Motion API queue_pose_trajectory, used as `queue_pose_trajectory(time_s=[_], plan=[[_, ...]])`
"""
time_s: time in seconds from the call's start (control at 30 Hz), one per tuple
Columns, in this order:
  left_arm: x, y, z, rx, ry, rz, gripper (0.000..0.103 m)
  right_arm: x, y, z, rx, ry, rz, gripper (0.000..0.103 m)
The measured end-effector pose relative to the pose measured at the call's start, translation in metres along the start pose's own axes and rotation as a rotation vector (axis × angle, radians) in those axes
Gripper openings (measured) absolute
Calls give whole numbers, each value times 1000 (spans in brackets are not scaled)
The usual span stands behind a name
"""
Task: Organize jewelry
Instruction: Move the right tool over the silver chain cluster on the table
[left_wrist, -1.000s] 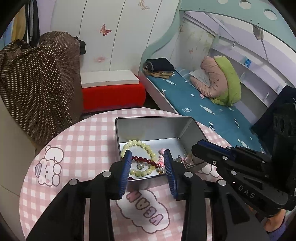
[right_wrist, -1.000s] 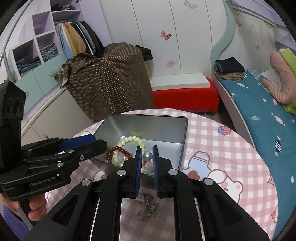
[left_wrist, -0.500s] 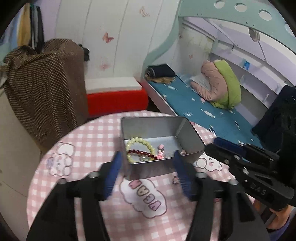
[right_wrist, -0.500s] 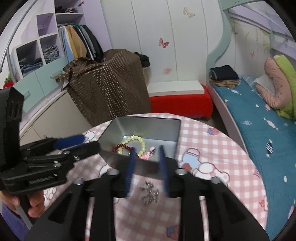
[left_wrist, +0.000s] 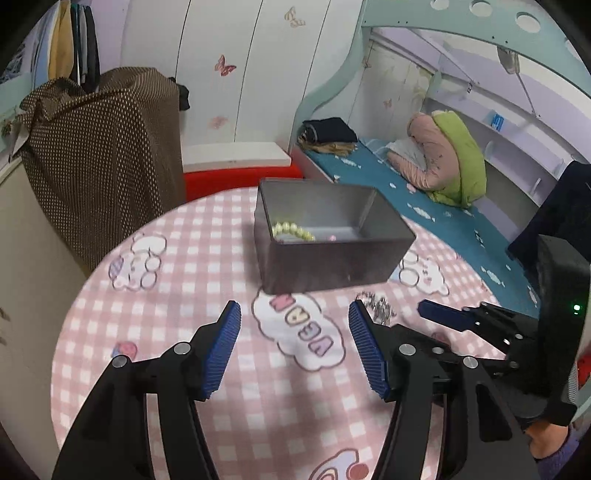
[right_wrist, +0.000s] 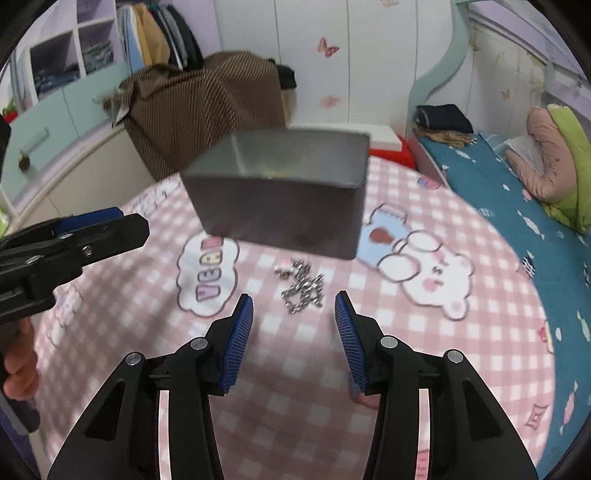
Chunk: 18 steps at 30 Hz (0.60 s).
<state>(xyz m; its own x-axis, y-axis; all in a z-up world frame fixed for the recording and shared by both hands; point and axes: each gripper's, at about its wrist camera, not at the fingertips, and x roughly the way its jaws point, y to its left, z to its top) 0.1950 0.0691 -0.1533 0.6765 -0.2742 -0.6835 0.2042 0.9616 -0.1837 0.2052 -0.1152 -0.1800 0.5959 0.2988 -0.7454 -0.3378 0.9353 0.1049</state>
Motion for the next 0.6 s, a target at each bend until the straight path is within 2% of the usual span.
queue_pose_trajectory(time_s=[0.23,0.37,0.4,0.47,0.5,0.6], plan=[[7,5,-8,-13,25,-2,59,18,11,1,-34,19,-23,35],[9,7,-9,-22,29,-8,59,26,13,6,-44,43,-43,22],[9,8,-9,-24,30,-9,59,27,12,6,-43,44,-55,13],[10,8,-9,-26,33,-13,59,26,10,8,-47,45,-62,11],[11,7,-8,-25,33,-14,59,23,7,7,-41,37,-56,8],[13,5,-8,-21,37,-15,59,11,0,7,-23,16,-33,8]])
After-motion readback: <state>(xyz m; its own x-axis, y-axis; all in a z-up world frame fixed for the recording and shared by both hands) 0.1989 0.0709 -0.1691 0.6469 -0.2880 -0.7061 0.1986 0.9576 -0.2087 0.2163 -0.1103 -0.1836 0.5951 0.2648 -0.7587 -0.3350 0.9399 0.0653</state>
